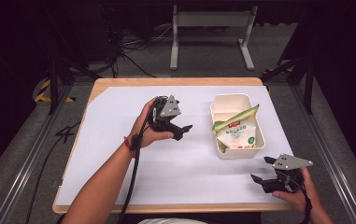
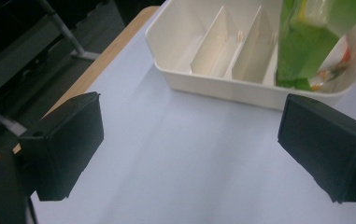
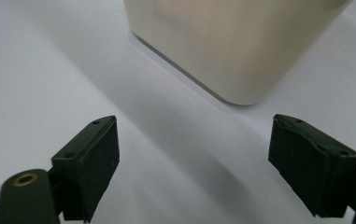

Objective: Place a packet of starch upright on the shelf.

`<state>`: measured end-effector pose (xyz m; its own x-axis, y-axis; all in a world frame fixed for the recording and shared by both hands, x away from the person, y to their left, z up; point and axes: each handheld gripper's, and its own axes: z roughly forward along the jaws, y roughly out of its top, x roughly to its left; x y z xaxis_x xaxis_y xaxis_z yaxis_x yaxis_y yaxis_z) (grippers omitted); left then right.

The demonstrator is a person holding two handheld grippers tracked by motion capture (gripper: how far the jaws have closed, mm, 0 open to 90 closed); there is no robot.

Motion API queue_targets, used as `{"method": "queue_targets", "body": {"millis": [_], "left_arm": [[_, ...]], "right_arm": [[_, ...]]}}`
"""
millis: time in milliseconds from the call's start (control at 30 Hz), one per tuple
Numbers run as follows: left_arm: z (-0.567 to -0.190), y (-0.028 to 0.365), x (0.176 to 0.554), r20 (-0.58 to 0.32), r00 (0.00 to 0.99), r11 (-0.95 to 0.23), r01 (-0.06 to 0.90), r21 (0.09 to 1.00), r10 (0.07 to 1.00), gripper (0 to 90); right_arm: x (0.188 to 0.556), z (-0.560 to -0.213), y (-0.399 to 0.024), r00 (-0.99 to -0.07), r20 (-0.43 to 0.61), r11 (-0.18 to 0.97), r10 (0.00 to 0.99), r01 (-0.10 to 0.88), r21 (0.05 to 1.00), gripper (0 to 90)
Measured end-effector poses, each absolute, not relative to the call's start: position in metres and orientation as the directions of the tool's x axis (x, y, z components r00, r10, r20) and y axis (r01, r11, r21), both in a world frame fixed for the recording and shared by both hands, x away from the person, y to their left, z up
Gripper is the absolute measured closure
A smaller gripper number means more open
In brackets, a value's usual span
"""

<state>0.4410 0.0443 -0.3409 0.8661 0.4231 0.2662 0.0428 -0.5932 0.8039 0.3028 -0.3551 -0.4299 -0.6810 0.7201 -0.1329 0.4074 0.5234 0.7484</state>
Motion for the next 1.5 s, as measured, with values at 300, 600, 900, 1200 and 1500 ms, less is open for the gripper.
{"method": "queue_targets", "body": {"millis": [300, 600, 900, 1200, 1500], "left_arm": [[-0.351, 0.070, 0.425, 0.299, 0.848, -0.618, 0.042, 0.785, 0.438, 7.1], [-0.367, 0.092, 0.411, 0.305, 0.847, -0.662, 0.072, 0.746, 0.436, 6.5], [-0.381, 0.117, 0.398, 0.328, 0.824, -0.682, 0.094, 0.725, 0.462, 6.0], [-0.396, 0.146, 0.384, 0.321, 0.806, -0.675, 0.126, 0.727, 0.497, 6.7], [-0.411, 0.182, 0.372, 0.304, 0.774, -0.655, 0.182, 0.734, 0.556, 7.4]], "right_arm": [[0.303, -0.428, -0.361, -0.651, -0.123, 0.491, 0.749, 0.421, 0.763, 15.7], [0.303, -0.427, -0.360, -0.653, -0.133, 0.498, 0.746, 0.414, 0.762, 15.8], [0.302, -0.426, -0.360, -0.652, -0.134, 0.498, 0.746, 0.413, 0.762, 16.0], [0.303, -0.426, -0.355, -0.664, -0.136, 0.510, 0.736, 0.410, 0.756, 15.9], [0.304, -0.427, -0.355, -0.668, -0.132, 0.512, 0.732, 0.412, 0.754, 15.9]]}}
